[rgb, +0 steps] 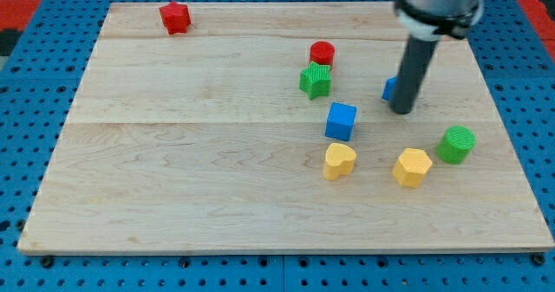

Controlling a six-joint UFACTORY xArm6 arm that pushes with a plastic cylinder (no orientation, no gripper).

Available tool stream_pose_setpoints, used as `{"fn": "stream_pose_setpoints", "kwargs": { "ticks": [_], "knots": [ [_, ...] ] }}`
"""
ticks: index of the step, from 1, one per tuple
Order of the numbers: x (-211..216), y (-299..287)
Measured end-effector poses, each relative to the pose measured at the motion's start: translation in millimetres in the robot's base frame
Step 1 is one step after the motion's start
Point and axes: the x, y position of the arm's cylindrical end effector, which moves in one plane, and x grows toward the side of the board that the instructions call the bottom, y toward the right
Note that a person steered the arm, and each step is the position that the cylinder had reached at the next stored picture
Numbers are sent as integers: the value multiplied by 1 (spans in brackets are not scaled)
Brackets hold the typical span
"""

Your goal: Move the triangle to the right of the red star

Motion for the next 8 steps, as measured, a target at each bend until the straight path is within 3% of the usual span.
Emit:
{"fn": "stream_pose_setpoints", "kwargs": {
  "ticks": [1, 2, 3, 4, 7, 8],
  "knots": [
    [-40, 31],
    [-63, 5],
    [-55, -53],
    [-93, -94],
    [-135, -143],
    [-167, -167]
  ]
}}
